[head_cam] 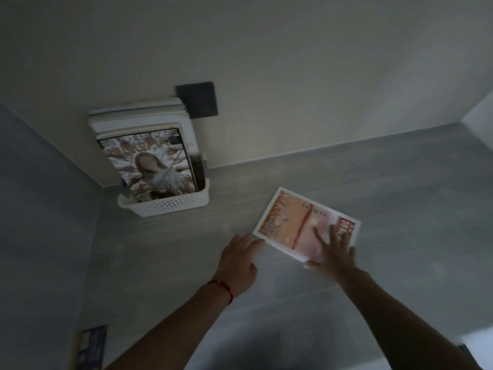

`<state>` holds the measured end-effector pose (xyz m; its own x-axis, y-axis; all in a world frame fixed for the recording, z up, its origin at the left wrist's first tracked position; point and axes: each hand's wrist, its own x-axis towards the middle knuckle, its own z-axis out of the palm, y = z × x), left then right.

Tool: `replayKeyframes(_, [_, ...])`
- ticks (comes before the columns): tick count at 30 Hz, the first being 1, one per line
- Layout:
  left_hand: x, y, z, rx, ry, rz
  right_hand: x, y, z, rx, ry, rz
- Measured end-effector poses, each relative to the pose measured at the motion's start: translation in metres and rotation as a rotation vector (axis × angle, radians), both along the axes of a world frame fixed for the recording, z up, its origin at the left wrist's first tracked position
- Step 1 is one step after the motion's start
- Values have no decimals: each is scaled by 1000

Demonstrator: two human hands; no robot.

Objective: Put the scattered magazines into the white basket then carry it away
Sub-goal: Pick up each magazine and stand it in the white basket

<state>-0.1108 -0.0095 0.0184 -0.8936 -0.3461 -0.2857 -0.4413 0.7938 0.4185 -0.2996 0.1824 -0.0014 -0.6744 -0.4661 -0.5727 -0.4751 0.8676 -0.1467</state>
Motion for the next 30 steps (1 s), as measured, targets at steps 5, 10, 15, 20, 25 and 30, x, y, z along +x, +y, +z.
replayKeyframes(5, [-16, 18, -3, -75, -8, -29, -11, 29, 1, -37, 61, 610])
replayKeyframes(10, [-24, 30, -13, -22, -201, 115, 5, 44, 1, -209, 200, 724])
replayKeyframes(15, [-23, 59, -17, 87, -66, 301, 25, 50, -3, -293, 136, 400])
replayKeyframes(20, [-30, 62, -17, 290, -54, 575, 43, 38, -5, -395, 74, 289])
replayKeyframes(25, [-20, 64, -15, 618, 19, 772, 50, 30, -5, -537, -50, 88])
replayKeyframes(30, [6, 38, 8, 559, 229, 711, 54, 16, -4, -791, -98, -290])
